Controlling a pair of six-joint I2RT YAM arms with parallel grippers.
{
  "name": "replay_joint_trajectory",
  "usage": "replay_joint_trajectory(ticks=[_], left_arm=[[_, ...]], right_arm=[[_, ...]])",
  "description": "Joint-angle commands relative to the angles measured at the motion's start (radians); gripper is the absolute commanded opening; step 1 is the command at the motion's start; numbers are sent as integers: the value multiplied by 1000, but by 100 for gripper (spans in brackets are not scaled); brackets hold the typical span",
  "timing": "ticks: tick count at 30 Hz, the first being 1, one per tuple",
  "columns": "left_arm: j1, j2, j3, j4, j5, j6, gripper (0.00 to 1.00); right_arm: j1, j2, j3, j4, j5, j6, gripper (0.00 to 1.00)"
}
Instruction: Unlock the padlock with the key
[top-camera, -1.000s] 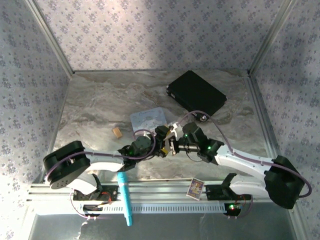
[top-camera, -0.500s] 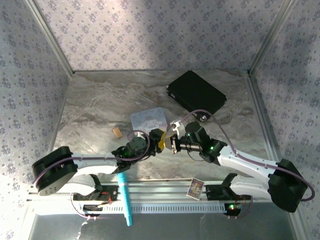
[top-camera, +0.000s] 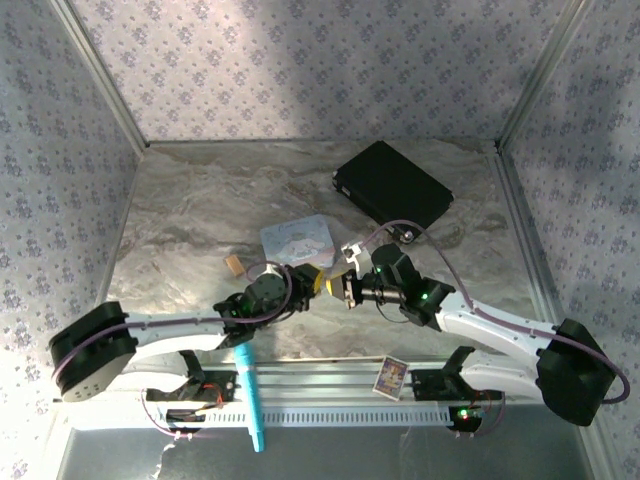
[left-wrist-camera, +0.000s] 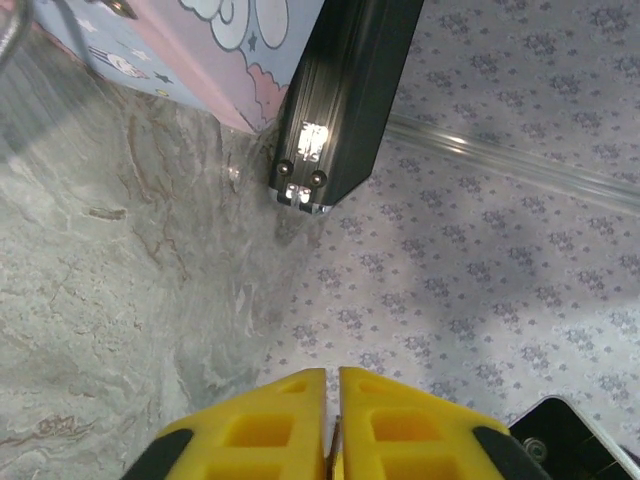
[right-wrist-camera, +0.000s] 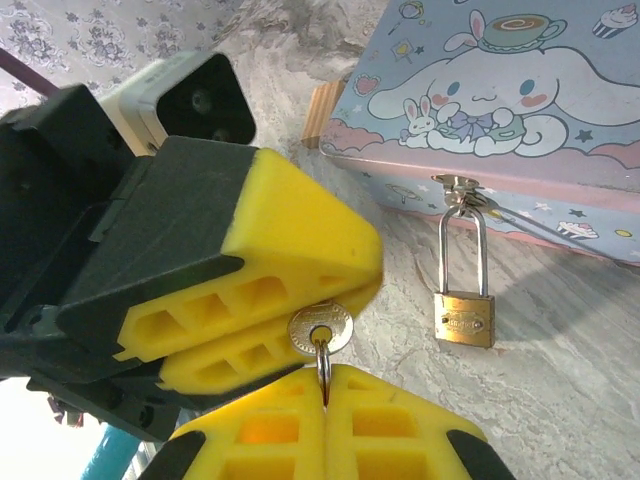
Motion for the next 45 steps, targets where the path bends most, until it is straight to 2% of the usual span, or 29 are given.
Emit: replay_joint_trajectory(ticks=[1,4,8,9,12,13,19,24,25,28,33,38,45], left_arm=[[4,-75,-5,-113,-48,39,8],[6,-120,-5,-169,-67,70,0],[10,-145,2,-160,-59,127,0],[10,-150,6,-162,-58,151,0],[21,-169,36,-190,-51,292,0],[34,-175,50,-205,-38,340,0],[126,-223,104,-158,116,709,0],[145,-226,147,-66,300,899,0],[144,-226,158,-66,326,920,0],[144,-229,161,-24,365,932,0],[144,-224,149,23,375,915,0],[142,-199,132,96,381,879,0],[135,-196,147,73,381,887,0]], right_arm=[[-6,-9,-8,-9,-11,1,0],[-6,-12,-12,-4,-17,2,0],[-3,-2,-1,2,-35,3,0],[-7,0,2,1,-43,14,15],[-42,-9,-24,67,-89,103,87],[-61,-18,-34,97,-110,136,99],[-185,-81,-69,328,-280,336,98],[-207,-30,-46,560,-412,451,98],[-209,-21,-55,621,-419,482,95],[-211,-19,-70,704,-423,508,73],[-207,-42,-85,711,-425,501,52],[-197,-46,-82,692,-438,493,41],[-190,-33,-87,711,-422,484,29]])
